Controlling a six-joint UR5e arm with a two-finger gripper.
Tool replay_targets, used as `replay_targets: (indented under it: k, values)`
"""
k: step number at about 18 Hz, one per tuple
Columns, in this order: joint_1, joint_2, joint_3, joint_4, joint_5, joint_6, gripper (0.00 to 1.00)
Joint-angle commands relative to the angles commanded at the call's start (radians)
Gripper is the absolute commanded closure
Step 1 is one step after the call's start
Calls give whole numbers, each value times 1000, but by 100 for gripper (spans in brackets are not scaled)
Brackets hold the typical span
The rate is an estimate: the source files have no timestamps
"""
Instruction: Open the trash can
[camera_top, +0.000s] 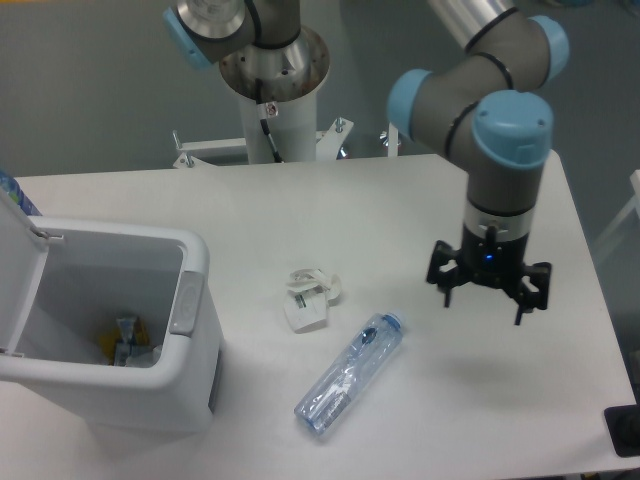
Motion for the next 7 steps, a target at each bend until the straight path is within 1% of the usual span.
replay_targets:
  k: [3,7]
  values:
    - [0,-3,-17,3,2,54,0]
    - [14,-2,-17,3,2,59,0]
